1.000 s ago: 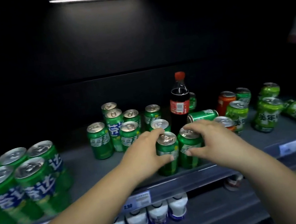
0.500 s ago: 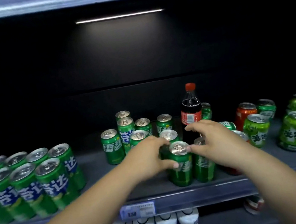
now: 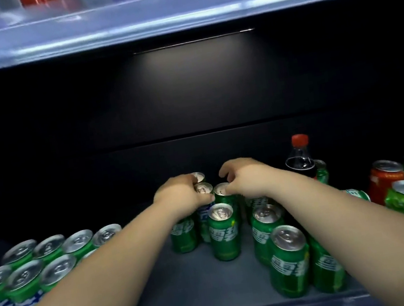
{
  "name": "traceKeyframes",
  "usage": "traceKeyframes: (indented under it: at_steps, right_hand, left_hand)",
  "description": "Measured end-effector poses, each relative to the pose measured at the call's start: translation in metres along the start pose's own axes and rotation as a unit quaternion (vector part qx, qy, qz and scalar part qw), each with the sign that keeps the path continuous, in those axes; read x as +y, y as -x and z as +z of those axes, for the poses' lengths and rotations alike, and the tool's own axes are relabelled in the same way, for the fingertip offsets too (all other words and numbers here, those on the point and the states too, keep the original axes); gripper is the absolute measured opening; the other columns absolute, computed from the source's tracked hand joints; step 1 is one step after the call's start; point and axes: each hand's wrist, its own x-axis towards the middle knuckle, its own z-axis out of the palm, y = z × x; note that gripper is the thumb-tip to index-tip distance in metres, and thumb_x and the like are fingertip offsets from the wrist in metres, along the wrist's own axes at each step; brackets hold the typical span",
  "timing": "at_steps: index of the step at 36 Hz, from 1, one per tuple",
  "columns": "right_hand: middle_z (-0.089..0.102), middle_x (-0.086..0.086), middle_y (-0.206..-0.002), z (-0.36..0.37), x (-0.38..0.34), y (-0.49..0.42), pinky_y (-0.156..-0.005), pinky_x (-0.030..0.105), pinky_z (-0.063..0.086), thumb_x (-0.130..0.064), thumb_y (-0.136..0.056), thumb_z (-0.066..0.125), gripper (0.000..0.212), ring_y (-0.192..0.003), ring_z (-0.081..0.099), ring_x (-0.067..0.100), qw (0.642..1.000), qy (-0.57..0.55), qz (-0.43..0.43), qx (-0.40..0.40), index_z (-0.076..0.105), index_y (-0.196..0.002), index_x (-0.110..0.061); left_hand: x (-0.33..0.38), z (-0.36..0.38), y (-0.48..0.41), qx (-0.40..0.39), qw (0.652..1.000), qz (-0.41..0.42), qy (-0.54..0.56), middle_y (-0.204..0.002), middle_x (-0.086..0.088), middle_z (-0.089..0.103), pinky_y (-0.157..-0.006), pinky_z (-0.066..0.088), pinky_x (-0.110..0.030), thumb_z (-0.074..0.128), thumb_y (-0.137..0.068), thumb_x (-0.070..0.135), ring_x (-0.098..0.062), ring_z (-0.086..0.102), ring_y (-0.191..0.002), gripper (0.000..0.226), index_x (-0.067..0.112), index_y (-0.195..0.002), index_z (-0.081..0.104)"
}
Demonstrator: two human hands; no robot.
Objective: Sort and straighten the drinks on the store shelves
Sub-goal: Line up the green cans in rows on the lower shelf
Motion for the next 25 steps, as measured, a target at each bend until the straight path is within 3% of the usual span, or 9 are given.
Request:
traceKeyframes:
  at_steps: [7, 10, 13, 16, 19, 25]
  right_hand:
    - [0.063, -0.005, -0.12, 0.005, -0.014, -0.043, -0.089, 0.037, 0.058, -0.019, -0.079, 0.074, 0.056, -0.103, 0.065, 0.017, 0.999, -0.016, -0.02, -0.04, 0.057, -0.13, -0.03]
    - [0.067, -0.005, -0.114, 0.014, -0.023, -0.057, -0.083, 0.041, 0.062, -0.024, -0.078, 0.076, 0.054, -0.093, 0.071, 0.016, 0.997, -0.041, -0.038, -0.047, 0.056, -0.128, -0.032]
    - [0.066, -0.009, -0.123, 0.024, -0.027, -0.071, -0.083, 0.041, 0.062, -0.035, -0.077, 0.077, 0.063, -0.098, 0.07, 0.014, 0.996, -0.043, -0.061, -0.044, 0.051, -0.134, -0.04]
    - [0.06, -0.009, -0.137, 0.036, -0.028, -0.085, -0.093, 0.038, 0.057, -0.03, -0.075, 0.079, 0.073, -0.114, 0.063, 0.014, 0.995, -0.034, -0.077, -0.058, 0.047, -0.14, -0.042]
    - [0.06, -0.005, -0.138, 0.04, -0.031, -0.087, -0.098, 0.034, 0.053, -0.021, -0.08, 0.079, 0.067, -0.12, 0.06, 0.018, 0.997, -0.009, -0.073, -0.035, 0.053, -0.141, -0.031]
    - [0.06, -0.008, -0.12, 0.025, -0.036, -0.075, -0.084, 0.03, 0.055, -0.018, -0.077, 0.081, 0.059, -0.109, 0.062, 0.016, 0.995, -0.02, -0.097, -0.014, 0.058, -0.129, -0.032]
  left_hand:
    - [-0.018, -0.037, 0.005, 0.043, 0.99, 0.028, 0.131, -0.105, 0.012, 0.068, -0.084, 0.058, -0.036, 0.077, -0.055, 0.054, -0.011, 0.067, -0.091, 0.076, 0.041, -0.127, 0.056]
    - [-0.025, -0.069, 0.012, 0.079, 0.98, 0.048, 0.175, -0.096, 0.017, 0.067, -0.085, 0.057, -0.034, 0.078, -0.058, 0.053, -0.008, 0.068, -0.088, 0.071, 0.038, -0.124, 0.059]
    - [-0.032, -0.095, 0.021, 0.11, 0.969, 0.077, 0.208, -0.1, 0.015, 0.067, -0.087, 0.055, -0.03, 0.084, -0.069, 0.041, -0.006, 0.067, -0.091, 0.059, 0.032, -0.124, 0.063]
    - [-0.04, -0.113, 0.031, 0.124, 0.966, 0.088, 0.207, -0.106, 0.012, 0.068, -0.082, 0.053, -0.023, 0.083, -0.073, 0.036, 0.001, 0.064, -0.092, 0.055, 0.029, -0.124, 0.065]
    - [-0.048, -0.118, 0.041, 0.11, 0.973, 0.081, 0.184, -0.108, 0.008, 0.071, -0.084, 0.056, -0.027, 0.081, -0.066, 0.043, -0.004, 0.067, -0.094, 0.061, 0.029, -0.123, 0.066]
    - [-0.061, -0.104, 0.053, 0.091, 0.977, 0.057, 0.182, -0.108, 0.006, 0.07, -0.087, 0.055, -0.028, 0.081, -0.077, 0.029, -0.005, 0.065, -0.097, 0.054, 0.02, -0.127, 0.064]
